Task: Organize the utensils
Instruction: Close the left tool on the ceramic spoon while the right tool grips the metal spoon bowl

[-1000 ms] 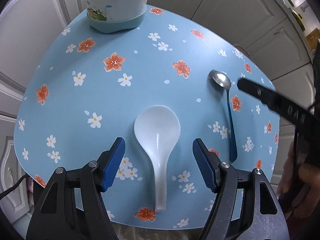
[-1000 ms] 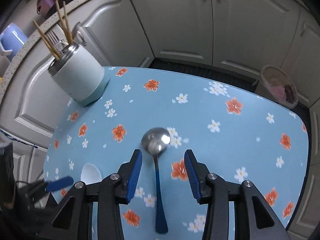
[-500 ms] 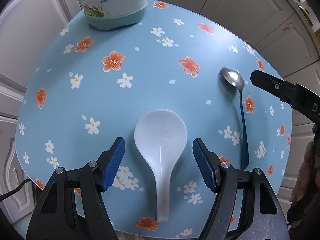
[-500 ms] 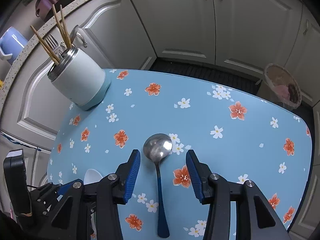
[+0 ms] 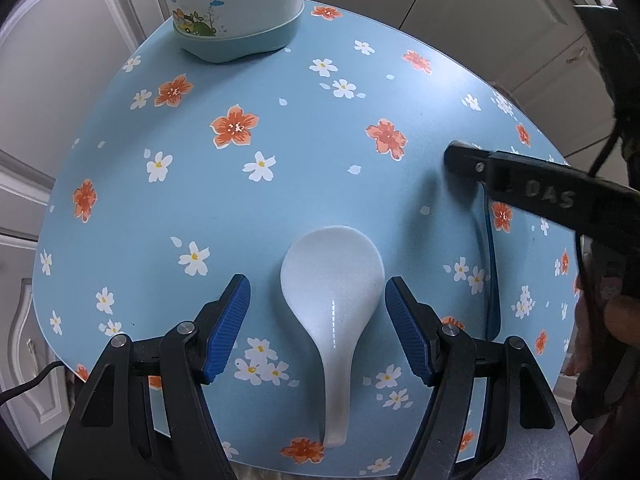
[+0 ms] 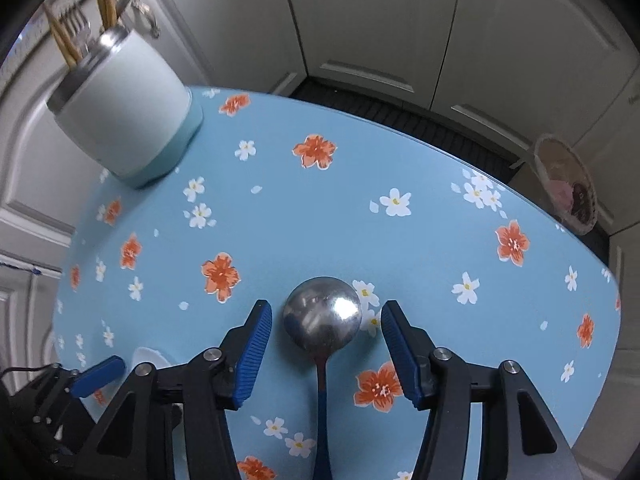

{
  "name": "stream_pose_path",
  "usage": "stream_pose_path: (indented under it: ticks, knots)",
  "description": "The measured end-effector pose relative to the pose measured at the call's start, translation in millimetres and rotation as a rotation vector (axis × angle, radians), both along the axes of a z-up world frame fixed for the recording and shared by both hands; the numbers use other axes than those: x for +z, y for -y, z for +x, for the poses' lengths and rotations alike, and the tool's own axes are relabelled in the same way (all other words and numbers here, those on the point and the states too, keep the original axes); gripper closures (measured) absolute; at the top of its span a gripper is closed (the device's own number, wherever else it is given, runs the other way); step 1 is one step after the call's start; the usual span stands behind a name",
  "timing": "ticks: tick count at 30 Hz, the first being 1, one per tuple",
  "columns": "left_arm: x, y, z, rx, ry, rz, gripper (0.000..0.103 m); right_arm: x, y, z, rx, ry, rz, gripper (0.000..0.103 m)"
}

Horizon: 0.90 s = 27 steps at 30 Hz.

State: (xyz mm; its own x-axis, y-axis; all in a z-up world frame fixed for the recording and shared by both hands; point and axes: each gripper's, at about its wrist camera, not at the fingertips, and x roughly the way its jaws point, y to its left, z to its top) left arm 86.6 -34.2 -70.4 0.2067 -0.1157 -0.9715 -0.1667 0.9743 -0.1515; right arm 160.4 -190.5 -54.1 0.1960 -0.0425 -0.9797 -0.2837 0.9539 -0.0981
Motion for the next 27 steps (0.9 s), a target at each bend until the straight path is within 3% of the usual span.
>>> stream_pose_path:
  ticks: [3, 7, 9, 11, 13, 17, 27]
  knots:
    - [2, 3, -1, 0.004, -0.002, 0.003, 0.033, -2, -4, 2, 0.012, 0.017, -0.03, 0.051]
    - [1, 7, 2, -0.006, 0.002, 0.017, 0.033, -2, -4, 1, 0.028, 0.028, -0.058, 0.063]
    - [1, 12, 2, -0.01, 0.014, 0.023, 0.041, -2, -3, -1, 0.031, 0.027, -0.052, 0.063]
    - [3, 14, 1, -0.029, 0.026, 0.045, 0.068, 1, 2, -3, 0.021, 0.042, -0.031, 0.063]
    - [2, 16, 2, -0.052, 0.026, 0.039, 0.088, 5, 7, -6, 0.009, 0.059, -0.008, 0.063]
    - [1, 11, 3, -0.067, 0.037, -0.035, 0.092, 17, 14, -14, 0.002, 0.08, 0.046, 0.063]
    - [9, 2, -1, -0.11, 0.05, -0.083, 0.098, 31, 26, -26, -0.006, 0.11, 0.084, 0.063]
